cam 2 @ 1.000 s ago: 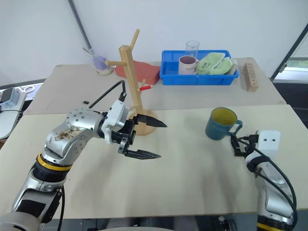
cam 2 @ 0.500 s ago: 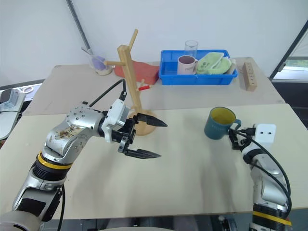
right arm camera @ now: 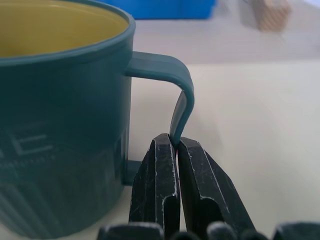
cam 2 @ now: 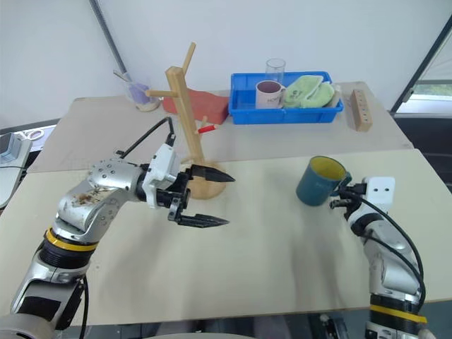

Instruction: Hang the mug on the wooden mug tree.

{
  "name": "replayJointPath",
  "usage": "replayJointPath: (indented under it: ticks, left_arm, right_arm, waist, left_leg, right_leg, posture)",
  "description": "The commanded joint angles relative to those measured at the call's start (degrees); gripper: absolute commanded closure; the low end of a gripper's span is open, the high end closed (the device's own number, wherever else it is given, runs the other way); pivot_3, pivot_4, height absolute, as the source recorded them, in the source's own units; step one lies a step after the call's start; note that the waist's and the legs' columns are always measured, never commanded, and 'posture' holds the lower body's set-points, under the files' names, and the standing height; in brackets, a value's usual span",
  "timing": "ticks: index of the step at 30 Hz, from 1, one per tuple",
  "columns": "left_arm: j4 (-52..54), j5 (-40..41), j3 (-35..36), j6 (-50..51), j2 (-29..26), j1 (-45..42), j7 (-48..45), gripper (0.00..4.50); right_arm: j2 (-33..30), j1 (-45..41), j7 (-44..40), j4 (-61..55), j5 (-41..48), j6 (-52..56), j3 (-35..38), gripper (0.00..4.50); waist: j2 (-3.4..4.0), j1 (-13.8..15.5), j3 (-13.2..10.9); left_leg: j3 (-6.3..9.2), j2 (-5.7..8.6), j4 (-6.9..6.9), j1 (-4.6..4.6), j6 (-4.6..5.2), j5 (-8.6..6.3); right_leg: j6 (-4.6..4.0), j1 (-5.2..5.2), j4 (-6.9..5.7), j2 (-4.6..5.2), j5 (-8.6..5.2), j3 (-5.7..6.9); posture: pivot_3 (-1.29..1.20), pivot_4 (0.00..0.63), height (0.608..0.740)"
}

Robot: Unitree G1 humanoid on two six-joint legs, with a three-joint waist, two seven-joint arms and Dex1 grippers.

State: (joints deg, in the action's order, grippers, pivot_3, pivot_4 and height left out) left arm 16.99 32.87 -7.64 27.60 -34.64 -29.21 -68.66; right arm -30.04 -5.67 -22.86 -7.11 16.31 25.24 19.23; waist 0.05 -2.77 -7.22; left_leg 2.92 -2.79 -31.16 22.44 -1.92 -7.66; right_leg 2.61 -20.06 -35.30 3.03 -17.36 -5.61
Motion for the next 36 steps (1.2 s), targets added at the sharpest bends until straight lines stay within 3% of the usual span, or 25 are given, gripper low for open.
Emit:
replayJointPath:
  ticks: [1,5,8,11,16,24,36]
  left_arm:
    - [6.26,8.61,11.49,5.04,-3.64,5.85,3.45,0.00]
    - [8.67,10.16,17.18,7.00,-8.33,12.39,5.08,0.00]
    - [8.02,10.87,21.07,7.23,-9.32,15.62,7.18,0.00]
    - [7.62,10.84,23.81,5.13,-7.75,17.57,9.39,0.00]
    - [10.55,14.07,26.93,6.19,-4.95,22.25,13.83,0.00]
    - [11.69,14.64,25.17,5.87,-4.22,21.15,16.55,0.00]
    - [13.51,16.15,23.71,5.81,-3.14,19.66,20.33,0.00]
  right_arm:
    - [-7.78,-2.21,-6.93,-8.78,-2.70,-4.43,-3.47,4.46]
    - [-16.13,-8.03,-14.66,-11.86,-6.32,-7.69,-10.94,4.46]
    - [-20.25,-19.90,-23.02,-10.20,-10.51,-11.97,-19.90,4.46]
    - [-19.74,-31.26,-28.33,-5.45,-13.76,-15.71,-26.53,4.46]
    - [-13.21,-48.87,-34.47,9.97,-20.19,-25.57,-36.13,4.46]
    - [-6.41,-59.04,-36.72,28.79,-24.16,-39.70,-39.31,4.46]
    - [-1.48,-65.31,-38.31,39.65,-26.02,-47.15,-39.76,4.46]
  waist:
    - [0.02,-0.18,-0.01]
    - [0.00,-0.72,-0.09]
    - [-0.04,-0.69,-0.13]
    - [-0.10,-0.71,-0.22]
    - [-0.22,-0.57,-0.26]
    - [-0.06,0.46,-0.14]
    - [-0.04,0.18,-0.14]
  left_leg:
    - [0.02,-0.01,0.00,-0.01,0.00,0.00]
    - [0.08,-0.07,0.03,-0.25,0.04,-0.03]
    - [0.01,-0.05,0.09,-0.34,-0.04,-0.16]
    - [-0.06,-0.01,0.08,-0.24,-0.36,-0.35]
    - [-0.13,-0.02,0.00,-0.26,-0.19,-0.25]
    - [-0.10,-0.05,0.25,-0.24,0.09,-0.07]
    - [-0.08,-0.05,0.26,-0.42,0.09,-0.07]
  right_leg:
    - [0.02,0.01,-0.01,-0.02,0.01,0.01]
    - [-0.25,-0.18,-0.05,-0.05,-0.14,0.02]
    - [-0.32,-0.19,0.09,0.04,-0.18,0.03]
    - [-0.32,-0.22,0.23,0.15,-0.18,0.05]
    - [-0.30,-0.13,0.15,0.17,-0.15,0.06]
    - [-0.31,-0.15,0.08,0.08,-0.12,0.09]
    - [-0.26,-0.18,-0.27,0.05,-0.08,0.06]
  posture:
    - [0.00,0.150,0.734]
    - [0.00,0.150,0.734]
    - [0.00,0.150,0.734]
    - [0.00,0.150,0.734]
    - [0.00,0.150,0.734]
    - [0.00,0.150,0.734]
    - [0.00,0.150,0.734]
